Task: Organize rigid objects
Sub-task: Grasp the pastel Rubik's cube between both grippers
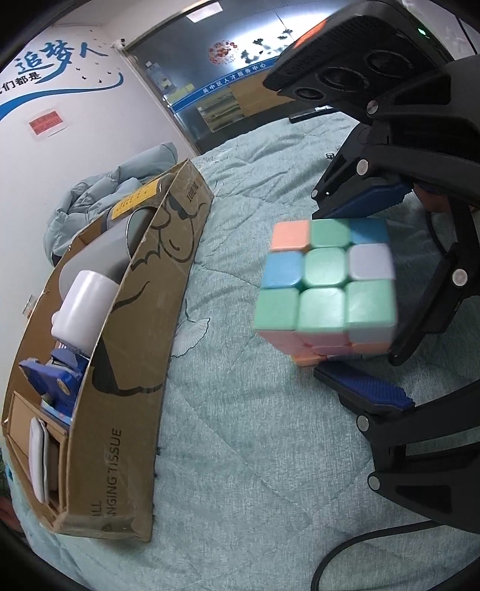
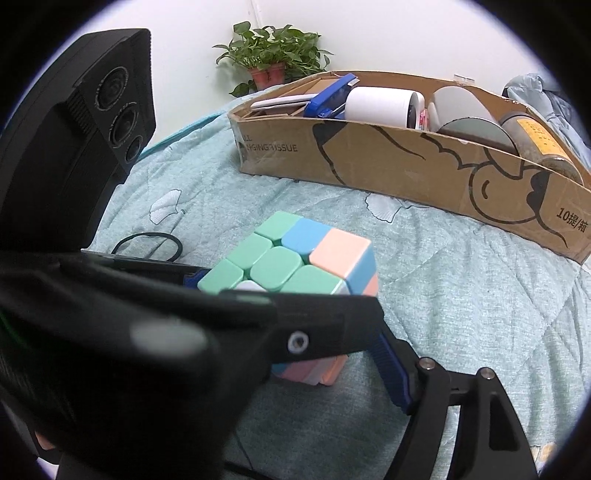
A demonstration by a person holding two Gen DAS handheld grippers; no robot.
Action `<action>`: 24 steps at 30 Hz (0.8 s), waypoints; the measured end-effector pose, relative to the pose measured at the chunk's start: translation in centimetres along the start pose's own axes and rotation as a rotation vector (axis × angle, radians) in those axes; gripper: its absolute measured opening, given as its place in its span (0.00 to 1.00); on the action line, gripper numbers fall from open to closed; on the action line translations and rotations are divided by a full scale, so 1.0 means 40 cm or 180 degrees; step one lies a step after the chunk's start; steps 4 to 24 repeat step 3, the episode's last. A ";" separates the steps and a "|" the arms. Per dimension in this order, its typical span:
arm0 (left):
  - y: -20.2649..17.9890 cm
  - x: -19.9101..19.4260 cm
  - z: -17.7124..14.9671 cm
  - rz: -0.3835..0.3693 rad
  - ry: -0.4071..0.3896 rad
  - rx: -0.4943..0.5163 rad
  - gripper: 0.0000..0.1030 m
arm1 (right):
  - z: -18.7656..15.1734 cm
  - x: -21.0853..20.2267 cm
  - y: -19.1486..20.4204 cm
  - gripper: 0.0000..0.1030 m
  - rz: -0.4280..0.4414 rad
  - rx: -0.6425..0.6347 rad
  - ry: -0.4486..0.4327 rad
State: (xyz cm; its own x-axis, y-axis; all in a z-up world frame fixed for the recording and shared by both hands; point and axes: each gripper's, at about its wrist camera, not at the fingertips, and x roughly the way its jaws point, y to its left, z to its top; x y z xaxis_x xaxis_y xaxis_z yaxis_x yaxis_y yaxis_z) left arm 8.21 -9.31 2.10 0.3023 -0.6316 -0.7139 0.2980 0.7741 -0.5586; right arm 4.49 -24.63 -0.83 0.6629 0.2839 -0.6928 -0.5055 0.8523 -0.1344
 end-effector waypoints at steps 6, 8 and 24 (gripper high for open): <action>-0.014 0.002 -0.003 -0.0017 0.0034 -0.0013 0.63 | 0.010 -0.003 -0.014 0.73 0.0033 0.0095 -0.0065; -0.014 0.002 -0.003 -0.0017 0.0034 -0.0013 0.63 | 0.010 -0.003 -0.014 0.73 0.0033 0.0095 -0.0065; -0.014 0.002 -0.003 -0.0017 0.0034 -0.0013 0.63 | 0.010 -0.003 -0.014 0.73 0.0033 0.0095 -0.0065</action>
